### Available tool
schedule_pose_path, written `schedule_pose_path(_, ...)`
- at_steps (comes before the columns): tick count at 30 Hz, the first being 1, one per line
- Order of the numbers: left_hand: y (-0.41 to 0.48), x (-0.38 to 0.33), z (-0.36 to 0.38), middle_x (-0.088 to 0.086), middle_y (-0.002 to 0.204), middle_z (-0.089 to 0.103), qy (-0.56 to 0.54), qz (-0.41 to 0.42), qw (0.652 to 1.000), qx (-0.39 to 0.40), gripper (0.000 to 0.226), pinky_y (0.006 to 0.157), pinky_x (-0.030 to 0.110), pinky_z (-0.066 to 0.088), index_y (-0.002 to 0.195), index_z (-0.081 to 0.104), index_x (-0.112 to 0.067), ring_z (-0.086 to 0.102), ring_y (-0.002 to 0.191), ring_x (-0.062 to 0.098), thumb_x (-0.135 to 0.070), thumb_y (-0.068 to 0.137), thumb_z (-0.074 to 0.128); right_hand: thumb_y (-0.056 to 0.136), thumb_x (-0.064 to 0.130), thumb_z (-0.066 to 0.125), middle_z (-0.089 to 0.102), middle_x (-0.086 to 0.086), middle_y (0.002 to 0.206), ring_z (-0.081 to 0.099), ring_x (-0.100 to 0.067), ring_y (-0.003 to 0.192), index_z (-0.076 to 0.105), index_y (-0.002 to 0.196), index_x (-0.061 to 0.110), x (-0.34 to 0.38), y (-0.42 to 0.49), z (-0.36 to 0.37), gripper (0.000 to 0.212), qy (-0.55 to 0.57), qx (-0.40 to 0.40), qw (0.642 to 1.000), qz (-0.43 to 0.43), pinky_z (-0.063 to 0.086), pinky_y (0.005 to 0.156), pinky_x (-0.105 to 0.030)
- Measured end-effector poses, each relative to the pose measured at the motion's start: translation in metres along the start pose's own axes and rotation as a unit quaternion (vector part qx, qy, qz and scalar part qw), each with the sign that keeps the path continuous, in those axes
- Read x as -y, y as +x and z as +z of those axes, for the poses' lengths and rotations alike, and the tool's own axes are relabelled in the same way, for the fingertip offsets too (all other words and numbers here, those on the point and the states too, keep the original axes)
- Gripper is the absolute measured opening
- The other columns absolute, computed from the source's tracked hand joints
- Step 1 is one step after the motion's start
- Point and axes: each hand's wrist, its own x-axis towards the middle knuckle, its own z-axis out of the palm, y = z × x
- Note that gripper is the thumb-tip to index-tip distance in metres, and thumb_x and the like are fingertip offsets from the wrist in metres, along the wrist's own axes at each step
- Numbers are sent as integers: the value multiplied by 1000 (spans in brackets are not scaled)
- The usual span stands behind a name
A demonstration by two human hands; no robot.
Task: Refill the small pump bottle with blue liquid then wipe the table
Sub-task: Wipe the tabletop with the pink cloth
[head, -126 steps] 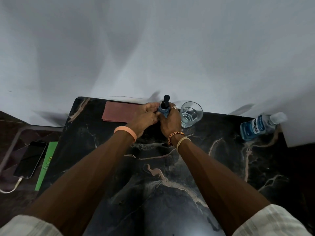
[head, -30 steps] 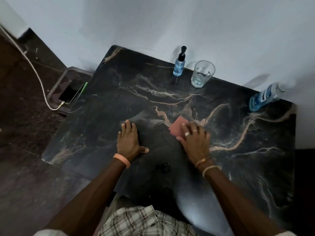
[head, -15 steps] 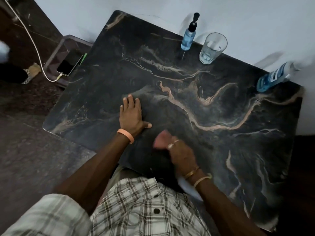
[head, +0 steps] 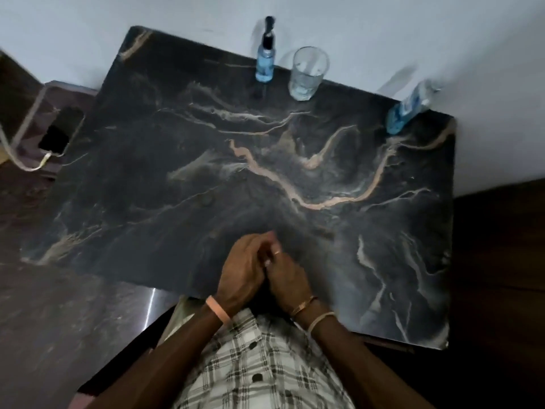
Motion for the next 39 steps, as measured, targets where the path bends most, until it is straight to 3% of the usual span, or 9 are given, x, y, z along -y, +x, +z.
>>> schedule_pose_path(2, 4, 2, -3, 5, 127, 63, -11, 14, 1000, 22, 40, 110, 34, 36, 123, 65, -12, 56, 120, 21, -19, 88, 47, 100, 55, 37, 60, -5, 129, 58, -30, 116, 43, 139, 35, -12, -2, -3, 44, -16, 19, 999, -41, 47, 96, -40)
schedule_pose_path(7, 15, 12, -3, 7, 123, 67, 70, 16, 995, 70, 30, 105, 42, 44, 118, 70, -12, 61, 116, 27, -18, 88, 71, 101, 36, 50, 62, -7, 111, 57, -32, 108, 62, 116, 23, -70, 21, -60, 23, -28, -212, 962, 167, 44, 97, -45)
schedule_pose_path(10, 14, 0, -3, 9, 124, 67, 82, 23, 992, 96, 37, 105, 42, 45, 118, 70, -11, 62, 116, 28, -32, 90, 59, 99, 13, 50, 57, -14, 134, 54, -36, 121, 53, 135, 16, -54, -31, -20, 37, -48, -63, 995, -53, 42, 106, -51)
schedule_pose_path(13, 7, -8, 1, 6, 127, 66, 85, 40, 989, 115, 42, 106, 36, 42, 119, 70, -12, 61, 119, 24, -37, 90, 54, 105, 29, 40, 47, -5, 150, 45, -28, 133, 47, 144, 22, -84, -63, -7, 40, -162, -54, 954, -248, 32, 115, -43)
schedule_pose_path(16, 6, -12, 3, 3, 129, 65, 76, 46, 990, 112, 31, 106, 32, 40, 118, 71, -15, 59, 121, 22, -21, 88, 72, 101, 34, 52, 63, -4, 132, 56, -20, 120, 67, 126, 23, -122, -28, -58, 31, -118, -230, 966, -30, 40, 110, -49)
schedule_pose_path(19, 2, -14, 1, 3, 128, 66, 83, 41, 989, 120, 32, 104, 35, 44, 117, 71, -14, 59, 121, 22, -16, 85, 76, 88, 1, 54, 44, -14, 149, 43, -32, 135, 58, 137, 16, -138, -9, -101, 51, -90, -210, 948, 223, 31, 114, -44)
schedule_pose_path(25, 14, -29, 6, 4, 127, 66, 86, 40, 988, 120, 31, 104, 32, 39, 117, 71, -14, 59, 120, 24, -15, 86, 73, 99, 39, 43, 52, 0, 139, 52, -23, 125, 53, 137, 26, -85, -39, -34, 41, -92, -103, 989, 52, 42, 100, -35)
schedule_pose_path(32, 51, -53, 16, 11, 132, 61, 75, 80, 984, 139, 33, 112, 33, 35, 124, 65, -7, 54, 126, 27, -12, 92, 64, 103, 35, 42, 48, -5, 131, 47, -26, 120, 40, 145, 28, -91, 37, -76, 43, -69, -216, 956, 185, 40, 102, -47)
schedule_pose_path(39, 67, -44, 6, 4, 148, 48, 55, 72, 981, 173, 46, 115, 35, 31, 136, 56, -13, 43, 138, 19, -10, 90, 61, 96, 16, 40, 45, -5, 146, 56, -25, 107, 36, 151, 27, -73, 26, -39, 56, -142, -109, 983, -32, 51, 85, -37)
